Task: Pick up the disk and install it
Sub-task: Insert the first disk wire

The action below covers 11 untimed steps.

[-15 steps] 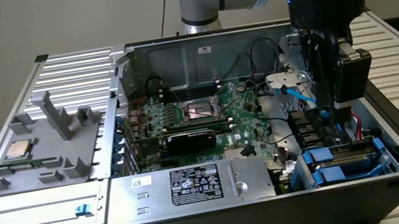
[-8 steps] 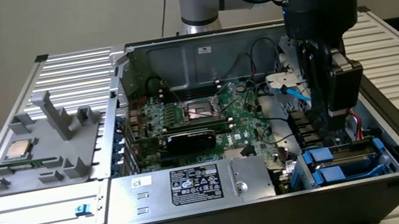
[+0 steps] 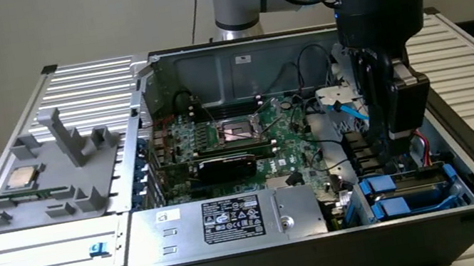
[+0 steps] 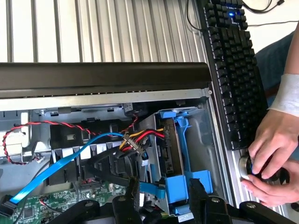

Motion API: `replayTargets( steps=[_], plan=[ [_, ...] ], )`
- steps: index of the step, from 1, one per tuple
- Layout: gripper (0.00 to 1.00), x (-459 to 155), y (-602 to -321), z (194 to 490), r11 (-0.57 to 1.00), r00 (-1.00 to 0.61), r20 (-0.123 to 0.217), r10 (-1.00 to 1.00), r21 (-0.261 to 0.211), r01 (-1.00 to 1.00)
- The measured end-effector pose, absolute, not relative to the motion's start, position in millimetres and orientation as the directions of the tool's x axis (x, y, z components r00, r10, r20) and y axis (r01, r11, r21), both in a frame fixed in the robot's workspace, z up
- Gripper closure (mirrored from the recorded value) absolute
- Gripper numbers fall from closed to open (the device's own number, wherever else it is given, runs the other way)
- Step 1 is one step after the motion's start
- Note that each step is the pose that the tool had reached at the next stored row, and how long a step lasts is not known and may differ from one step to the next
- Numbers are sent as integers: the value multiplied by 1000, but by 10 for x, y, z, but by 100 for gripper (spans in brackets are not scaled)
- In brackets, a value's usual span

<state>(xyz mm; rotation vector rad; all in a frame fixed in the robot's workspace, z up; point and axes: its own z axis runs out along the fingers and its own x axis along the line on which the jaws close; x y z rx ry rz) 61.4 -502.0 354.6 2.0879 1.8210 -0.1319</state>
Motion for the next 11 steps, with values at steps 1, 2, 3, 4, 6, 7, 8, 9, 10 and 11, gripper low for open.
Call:
replayTargets(
  steps=[1,2,3,4,6,7,8,9,10,11],
  plan=[
    [46,613,-5020,3546,-100,162,-305,938,210,973],
    [46,613,-5020,3545,-100,162,-306,938,210,973],
    [46,613,-5020,3546,-100,162,-306,938,210,973],
    [46,613,-5020,3545,-100,162,-306,938,210,973],
    [46,613,-5020,3545,-100,162,-306,938,210,973],
    [46,613,-5020,3545,-99,162,-307,938,210,973],
    [48,613,-5020,3545,-99,162,-307,938,210,973],
    [48,613,-5020,3545,-99,162,-307,938,210,973],
    [55,613,-5020,3545,-99,162,-307,938,210,973],
    [55,613,-5020,3545,-99,162,-307,938,210,973]
  ],
)
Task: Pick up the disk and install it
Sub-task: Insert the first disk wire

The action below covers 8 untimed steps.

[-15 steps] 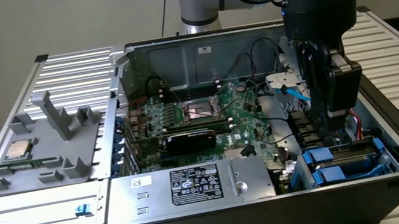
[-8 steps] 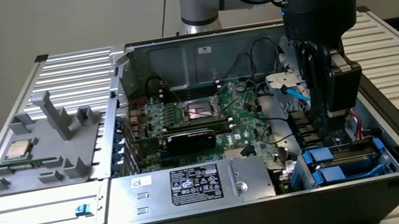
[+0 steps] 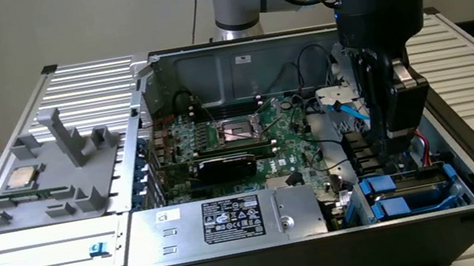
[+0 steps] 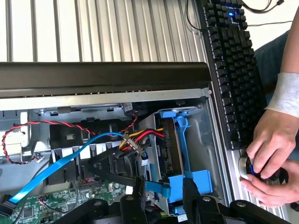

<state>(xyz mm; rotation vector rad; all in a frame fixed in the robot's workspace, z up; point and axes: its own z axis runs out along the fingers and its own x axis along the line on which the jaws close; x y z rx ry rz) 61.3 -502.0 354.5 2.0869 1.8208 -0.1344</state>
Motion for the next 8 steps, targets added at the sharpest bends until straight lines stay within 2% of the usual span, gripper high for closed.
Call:
replayTargets(
  steps=[8],
  plan=[
    [55,613,-5020,3564,-99,162,-307,938,210,973]
  ],
)
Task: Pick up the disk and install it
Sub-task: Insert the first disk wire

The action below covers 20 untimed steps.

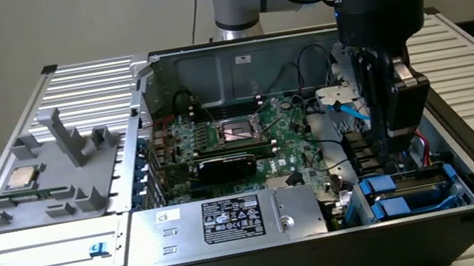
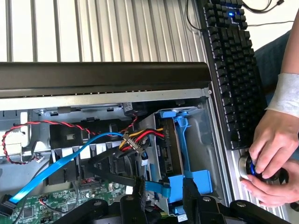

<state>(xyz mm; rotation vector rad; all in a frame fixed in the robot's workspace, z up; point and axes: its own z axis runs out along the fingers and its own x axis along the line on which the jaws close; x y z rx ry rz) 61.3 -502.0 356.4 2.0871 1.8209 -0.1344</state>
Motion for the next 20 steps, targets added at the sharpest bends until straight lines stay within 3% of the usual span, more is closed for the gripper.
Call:
replayTargets(
  steps=[20],
  plan=[
    [55,614,-5039,3586,-147,208,-307,929,208,967]
  ],
)
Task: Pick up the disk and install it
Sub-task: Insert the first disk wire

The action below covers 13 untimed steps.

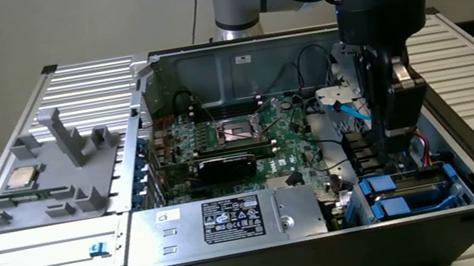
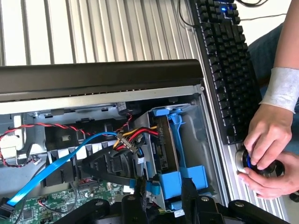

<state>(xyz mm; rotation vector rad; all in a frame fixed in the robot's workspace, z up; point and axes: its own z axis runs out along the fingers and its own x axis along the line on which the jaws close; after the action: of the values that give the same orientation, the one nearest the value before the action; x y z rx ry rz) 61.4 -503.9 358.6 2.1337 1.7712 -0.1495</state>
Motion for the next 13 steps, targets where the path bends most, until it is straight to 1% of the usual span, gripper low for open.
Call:
replayTargets(
  steps=[1,2,13],
  plan=[
    [58,613,-5039,3586,-152,212,-307,928,208,966],
    [65,613,-5039,3585,-153,213,-307,928,207,966],
    [65,640,-5039,3583,-157,213,-289,933,205,966]
  ],
)
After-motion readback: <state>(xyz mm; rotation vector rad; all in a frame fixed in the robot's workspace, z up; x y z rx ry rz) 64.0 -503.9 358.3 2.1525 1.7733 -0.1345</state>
